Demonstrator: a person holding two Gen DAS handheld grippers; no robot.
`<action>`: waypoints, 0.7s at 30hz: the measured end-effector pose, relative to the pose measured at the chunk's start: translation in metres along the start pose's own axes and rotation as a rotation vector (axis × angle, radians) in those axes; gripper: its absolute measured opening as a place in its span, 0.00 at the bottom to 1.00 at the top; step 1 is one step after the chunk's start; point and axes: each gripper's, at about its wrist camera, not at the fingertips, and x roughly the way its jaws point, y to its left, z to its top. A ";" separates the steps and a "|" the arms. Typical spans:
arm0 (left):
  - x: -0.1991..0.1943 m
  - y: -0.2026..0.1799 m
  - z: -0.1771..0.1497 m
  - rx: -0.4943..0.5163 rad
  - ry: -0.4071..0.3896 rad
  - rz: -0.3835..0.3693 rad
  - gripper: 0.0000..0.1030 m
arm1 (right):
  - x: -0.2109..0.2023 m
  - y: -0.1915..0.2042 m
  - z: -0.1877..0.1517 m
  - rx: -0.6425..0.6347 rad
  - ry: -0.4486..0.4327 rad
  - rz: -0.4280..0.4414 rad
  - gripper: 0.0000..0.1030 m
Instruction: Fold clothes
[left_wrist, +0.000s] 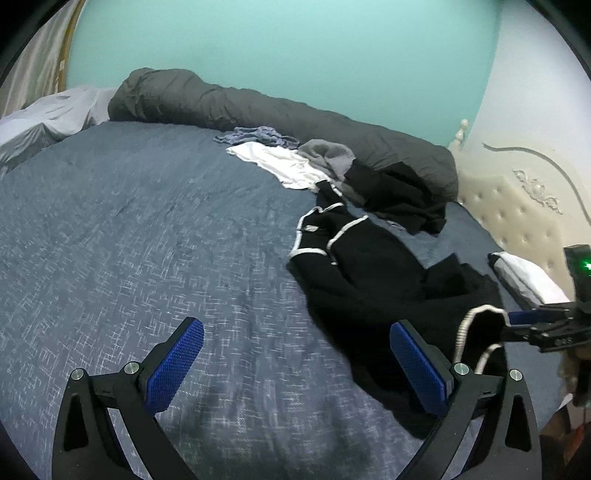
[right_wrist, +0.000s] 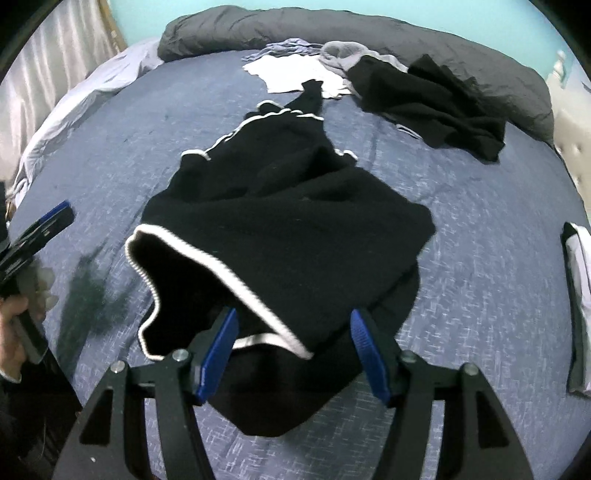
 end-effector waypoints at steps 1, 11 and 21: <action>-0.003 -0.002 0.000 0.004 -0.005 0.004 1.00 | -0.003 -0.003 0.000 0.012 -0.007 -0.003 0.56; -0.041 -0.044 0.005 0.118 -0.001 -0.006 1.00 | -0.017 -0.010 -0.003 0.067 -0.042 0.045 0.25; -0.067 -0.079 0.018 0.201 0.008 -0.038 1.00 | -0.060 -0.024 -0.003 0.116 -0.143 0.089 0.03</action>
